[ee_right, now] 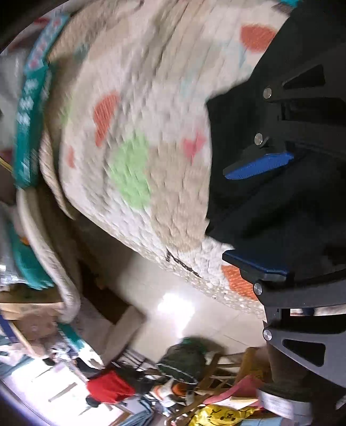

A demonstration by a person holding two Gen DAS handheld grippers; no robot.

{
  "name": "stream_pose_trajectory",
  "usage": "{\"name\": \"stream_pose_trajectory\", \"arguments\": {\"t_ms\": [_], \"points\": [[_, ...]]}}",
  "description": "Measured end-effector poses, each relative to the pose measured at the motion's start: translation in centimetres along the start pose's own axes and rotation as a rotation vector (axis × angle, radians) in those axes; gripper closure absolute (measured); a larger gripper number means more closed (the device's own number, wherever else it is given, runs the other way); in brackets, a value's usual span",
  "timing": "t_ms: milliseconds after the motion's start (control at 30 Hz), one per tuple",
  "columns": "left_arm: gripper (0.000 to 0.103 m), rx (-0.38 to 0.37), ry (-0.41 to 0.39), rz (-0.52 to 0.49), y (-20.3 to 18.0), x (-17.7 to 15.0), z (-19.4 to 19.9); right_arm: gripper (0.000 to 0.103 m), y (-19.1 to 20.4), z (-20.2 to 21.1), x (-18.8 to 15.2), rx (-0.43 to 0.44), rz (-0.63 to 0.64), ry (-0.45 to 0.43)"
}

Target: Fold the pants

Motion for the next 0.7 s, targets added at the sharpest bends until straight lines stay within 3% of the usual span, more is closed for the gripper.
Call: {"name": "stream_pose_trajectory", "arguments": {"t_ms": [33, 67, 100, 200, 433, 533, 633, 700], "points": [[0.066, 0.022, -0.002, -0.02, 0.0, 0.0, -0.1, 0.048, 0.2, -1.5, 0.0, -0.026, 0.038, 0.039], [0.076, 0.05, -0.007, -0.049, 0.0, -0.1, -0.2, 0.062, 0.6, -2.3, -0.1, -0.076, 0.089, 0.051], [0.08, 0.048, -0.011, -0.053, 0.0, -0.1, -0.1, 0.069, 1.3, -2.6, -0.2, -0.123, 0.156, 0.049], [0.086, 0.044, -0.014, -0.039, 0.3, 0.0, 0.0, 0.088, 2.1, -2.4, 0.3, -0.136, 0.186, 0.045], [0.091, 0.004, 0.003, 0.045, 2.3, 0.6, 0.5, 0.094, 4.0, -3.0, 2.2, -0.103, 0.155, 0.014], [0.091, -0.004, 0.002, 0.095, 3.7, 1.0, 0.8, 0.1, 6.5, -3.4, 3.2, -0.013, 0.131, -0.004], [0.091, 0.024, -0.014, 0.109, 4.8, 1.6, 1.2, 0.1, 8.8, -4.5, 4.2, -0.026, 0.176, -0.008], [0.091, 0.026, -0.014, 0.127, 5.6, 1.9, 1.4, 0.1, 9.3, -4.7, 4.8, 0.017, 0.135, -0.008]]}}
Point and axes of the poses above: each gripper's, at about its wrist camera, not at the fingertips, and z roughly against the way its jaws point, y to its left, x to its top, the point moved 6 cm from there along -z, roughly the way its jaws point, and after that the axes turned 7 degrees about -y, right-handed, at the moved point
